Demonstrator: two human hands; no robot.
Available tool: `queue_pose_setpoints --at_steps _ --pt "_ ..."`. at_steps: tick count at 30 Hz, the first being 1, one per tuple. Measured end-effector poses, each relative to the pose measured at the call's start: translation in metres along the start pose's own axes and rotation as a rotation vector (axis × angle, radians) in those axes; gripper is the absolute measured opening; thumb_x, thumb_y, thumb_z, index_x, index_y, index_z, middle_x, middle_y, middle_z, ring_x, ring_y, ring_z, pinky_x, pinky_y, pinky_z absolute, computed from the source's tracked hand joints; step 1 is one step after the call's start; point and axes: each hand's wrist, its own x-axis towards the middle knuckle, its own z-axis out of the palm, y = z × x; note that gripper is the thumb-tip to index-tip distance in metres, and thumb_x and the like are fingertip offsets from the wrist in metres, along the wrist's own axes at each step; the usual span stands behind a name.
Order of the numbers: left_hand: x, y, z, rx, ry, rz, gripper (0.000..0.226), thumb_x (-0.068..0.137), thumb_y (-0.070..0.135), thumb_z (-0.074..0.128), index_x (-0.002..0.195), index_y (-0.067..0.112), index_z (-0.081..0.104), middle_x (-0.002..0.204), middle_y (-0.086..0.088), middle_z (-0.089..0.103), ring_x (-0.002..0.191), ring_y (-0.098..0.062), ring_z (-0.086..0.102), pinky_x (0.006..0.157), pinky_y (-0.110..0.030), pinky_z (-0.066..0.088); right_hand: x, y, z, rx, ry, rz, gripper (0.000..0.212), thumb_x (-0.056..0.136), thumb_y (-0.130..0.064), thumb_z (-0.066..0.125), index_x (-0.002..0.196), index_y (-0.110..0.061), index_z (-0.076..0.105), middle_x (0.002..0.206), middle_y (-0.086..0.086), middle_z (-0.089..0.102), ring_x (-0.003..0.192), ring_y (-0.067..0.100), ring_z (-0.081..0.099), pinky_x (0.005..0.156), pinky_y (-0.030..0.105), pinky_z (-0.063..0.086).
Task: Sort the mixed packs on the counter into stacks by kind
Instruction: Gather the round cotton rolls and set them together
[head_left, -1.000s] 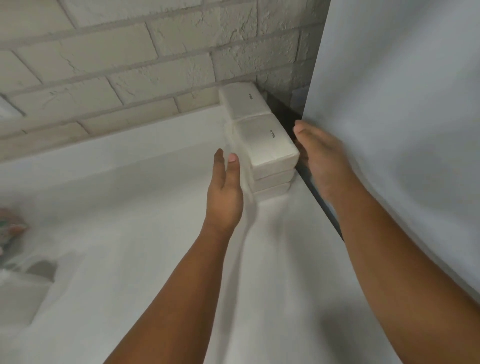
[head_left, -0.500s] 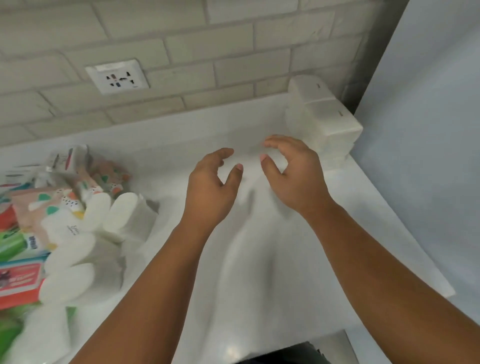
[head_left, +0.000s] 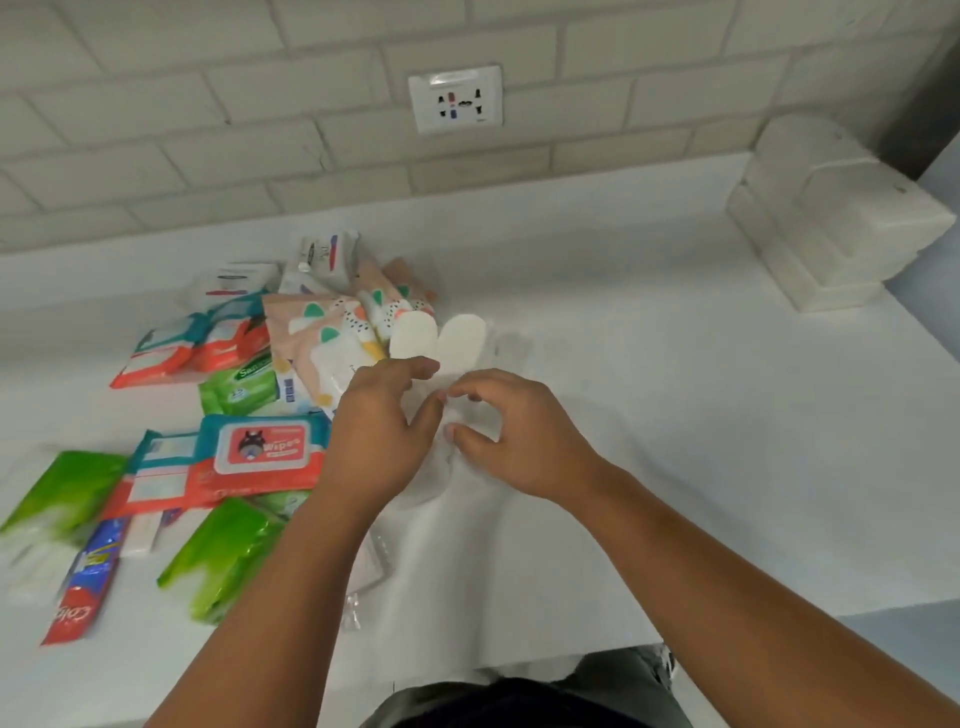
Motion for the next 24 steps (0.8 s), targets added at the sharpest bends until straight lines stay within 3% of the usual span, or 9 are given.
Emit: queue_pose_setpoints --at_steps 3,6,8,11,17,21,24 --pt "-0.021 -0.033 -0.014 -0.011 -0.043 -0.003 0.026 0.09 0.018 0.072 0.116 0.016 0.071 0.106 0.005 0.068 0.098 -0.016 0.058 0.086 -0.034 0.05 -0.007 -0.01 0.03 0.057 -0.136 0.049 0.066 0.071 -0.041 0.086 0.129 -0.025 0.058 0.124 -0.013 0.061 0.105 0.0 0.057 0.091 0.013 0.045" --pt "-0.038 -0.057 -0.019 0.045 -0.065 0.025 0.023 0.091 0.025 0.073 0.113 0.019 0.072 0.106 0.007 0.066 0.101 -0.012 0.054 0.087 -0.027 0.043 -0.013 -0.011 0.053 0.001 -0.186 0.078 0.08 0.067 -0.044 0.088 0.136 -0.027 0.051 0.129 -0.01 0.058 0.114 0.004 0.055 0.099 0.022 0.046" --pt "-0.047 -0.067 -0.02 0.056 -0.079 0.026 0.027 0.091 0.03 0.072 0.117 0.021 0.07 0.114 0.007 0.065 0.106 -0.011 0.052 0.091 -0.023 0.038 -0.016 -0.008 0.063 -0.015 -0.179 0.117 0.08 0.069 -0.037 0.087 0.139 -0.026 0.05 0.132 -0.009 0.058 0.117 0.007 0.054 0.102 0.028 0.046" --pt "-0.056 -0.072 -0.022 0.024 -0.128 0.044 0.038 0.09 0.036 0.073 0.125 0.022 0.066 0.123 0.007 0.062 0.112 -0.007 0.048 0.092 -0.018 0.036 -0.019 -0.005 0.07 0.013 -0.155 0.155 0.062 0.076 -0.032 0.083 0.132 -0.025 0.057 0.125 -0.008 0.064 0.112 0.009 0.059 0.099 0.034 0.05" --pt "-0.066 -0.07 -0.022 -0.019 -0.3 0.033 0.066 0.081 0.046 0.08 0.139 0.033 0.053 0.134 0.02 0.053 0.116 0.0 0.046 0.094 -0.014 0.038 -0.035 0.003 0.057 0.066 -0.155 0.21 0.042 0.081 -0.027 0.08 0.119 -0.024 0.062 0.112 -0.01 0.068 0.105 0.006 0.061 0.092 0.033 0.053" --pt "-0.067 -0.054 -0.002 -0.086 -0.346 0.007 0.066 0.08 0.039 0.083 0.139 0.033 0.053 0.129 0.019 0.056 0.104 -0.001 0.051 0.084 -0.005 0.04 -0.053 0.012 0.032 0.108 -0.162 0.29 0.057 0.085 -0.018 0.076 0.136 -0.032 0.054 0.131 -0.014 0.061 0.117 0.003 0.056 0.101 0.022 0.047" --pt "-0.064 -0.032 0.02 -0.146 -0.281 0.003 0.059 0.078 0.038 0.084 0.131 0.031 0.057 0.119 0.017 0.058 0.102 -0.003 0.053 0.082 -0.012 0.048 -0.065 0.02 0.015 0.118 -0.046 0.366 0.068 0.086 -0.017 0.075 0.145 -0.031 0.045 0.138 -0.015 0.054 0.122 0.004 0.053 0.102 0.021 0.045"
